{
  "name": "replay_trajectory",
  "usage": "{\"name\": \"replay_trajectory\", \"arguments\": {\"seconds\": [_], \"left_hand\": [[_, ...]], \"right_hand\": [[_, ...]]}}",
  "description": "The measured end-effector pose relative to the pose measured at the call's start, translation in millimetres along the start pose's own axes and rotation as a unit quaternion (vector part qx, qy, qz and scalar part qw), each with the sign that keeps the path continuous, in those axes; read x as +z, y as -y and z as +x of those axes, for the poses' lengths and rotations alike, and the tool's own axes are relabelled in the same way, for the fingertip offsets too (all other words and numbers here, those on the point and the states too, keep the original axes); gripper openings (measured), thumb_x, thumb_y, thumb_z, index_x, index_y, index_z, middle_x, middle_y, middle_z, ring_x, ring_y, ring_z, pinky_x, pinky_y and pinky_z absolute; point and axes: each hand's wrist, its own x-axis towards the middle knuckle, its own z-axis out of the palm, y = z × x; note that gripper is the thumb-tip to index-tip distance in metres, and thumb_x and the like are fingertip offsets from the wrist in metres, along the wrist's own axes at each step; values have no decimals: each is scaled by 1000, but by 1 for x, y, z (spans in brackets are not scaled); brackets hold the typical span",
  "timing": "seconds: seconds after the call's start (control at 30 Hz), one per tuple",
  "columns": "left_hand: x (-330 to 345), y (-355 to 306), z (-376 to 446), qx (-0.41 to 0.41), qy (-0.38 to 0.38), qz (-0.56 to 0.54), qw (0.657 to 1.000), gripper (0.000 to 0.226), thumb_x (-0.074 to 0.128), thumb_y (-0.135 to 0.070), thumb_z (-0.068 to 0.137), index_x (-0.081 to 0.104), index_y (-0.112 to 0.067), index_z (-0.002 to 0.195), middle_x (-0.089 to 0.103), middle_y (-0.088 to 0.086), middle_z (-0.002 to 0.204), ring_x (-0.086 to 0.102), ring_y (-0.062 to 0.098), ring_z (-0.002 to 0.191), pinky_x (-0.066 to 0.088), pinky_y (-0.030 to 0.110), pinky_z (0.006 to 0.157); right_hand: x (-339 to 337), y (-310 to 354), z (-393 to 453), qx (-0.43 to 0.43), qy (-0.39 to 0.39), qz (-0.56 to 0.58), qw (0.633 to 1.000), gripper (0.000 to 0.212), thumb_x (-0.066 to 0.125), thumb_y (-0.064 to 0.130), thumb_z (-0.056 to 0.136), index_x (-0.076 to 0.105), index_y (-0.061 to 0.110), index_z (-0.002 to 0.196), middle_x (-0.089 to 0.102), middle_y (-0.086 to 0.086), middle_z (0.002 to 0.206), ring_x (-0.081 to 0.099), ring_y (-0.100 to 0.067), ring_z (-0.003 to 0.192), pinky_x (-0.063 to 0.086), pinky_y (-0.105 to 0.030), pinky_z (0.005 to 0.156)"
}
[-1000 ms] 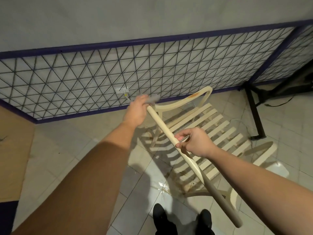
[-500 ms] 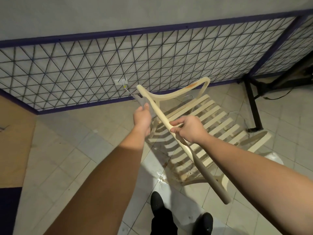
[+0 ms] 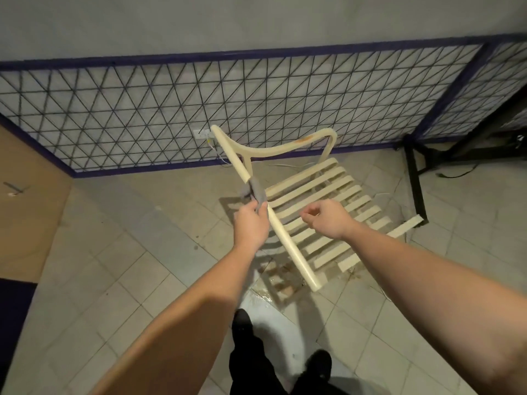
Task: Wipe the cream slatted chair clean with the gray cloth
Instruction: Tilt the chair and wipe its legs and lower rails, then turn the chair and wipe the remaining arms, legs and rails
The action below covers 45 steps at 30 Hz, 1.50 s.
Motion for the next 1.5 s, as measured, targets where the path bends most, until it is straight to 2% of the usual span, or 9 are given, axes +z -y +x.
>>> {"name": "replay_trajectory", "arguments": {"seconds": [0.07,0.17,0.23,0.4,0.47,0.67,0.83,1.07,1.5], "left_hand": [[11,10,-17,61,36,120,990,32,45,-22,106,59,-12,133,61,14,132,63,35,110,52,38,93],[24,24,-46,142,89,177,970,49,44,-12,105,42,-22,153,26,2,165,26,28,150,29,46,120],[28,33,-63,218,104,176,954,47,48,-4,102,49,-16,147,34,-2,162,9,21,155,22,43,124],[2,50,-78,357,243,237,870,52,55,-5,97,52,-23,145,40,-14,157,13,5,153,20,31,123],[-15,52,-70,353,246,255,866,54,57,-4,95,53,-27,144,41,-16,155,22,2,150,26,35,123],[-48,16,-24,244,30,228,942,36,51,-9,100,63,-21,131,61,-2,138,55,20,126,38,27,105],[-39,8,19,303,192,347,866,45,50,-2,100,59,-21,140,51,-1,150,47,22,138,32,31,116],[-33,8,51,401,240,409,784,47,50,-6,99,56,-26,141,54,-4,144,46,22,132,33,38,116],[29,-48,60,380,243,473,757,44,44,-2,97,52,-21,135,56,2,132,46,24,122,46,49,101]], "right_hand": [[-1,-21,-14,7,6,-3,1000,21,59,29,97,76,16,98,73,2,92,67,-16,87,54,-30,86],[-2,-52,-32,17,23,0,1000,21,58,28,98,74,14,95,73,0,93,69,-18,87,56,-34,83],[-1,-71,-44,32,38,16,999,20,56,26,99,73,16,96,72,2,96,68,-17,89,56,-30,78],[-3,-96,-71,44,51,56,996,23,52,31,101,72,22,93,74,-3,98,72,-20,83,58,-28,66],[-3,-92,-82,32,49,68,996,26,53,34,100,72,19,92,74,-4,97,72,-20,82,61,-33,71],[31,-40,-111,-72,66,-9,995,43,65,61,84,66,24,107,65,5,98,63,-15,81,52,-29,69],[69,-23,-100,-69,-2,-184,981,37,61,47,92,54,16,111,59,-4,103,63,-27,87,54,-39,72],[70,-31,-110,-92,-48,-233,967,26,49,31,97,54,14,115,58,-6,105,57,-26,86,44,-35,67],[-13,-143,-144,-40,-134,-319,937,21,63,20,85,54,29,102,62,7,102,51,-16,94,35,-30,75]]}}
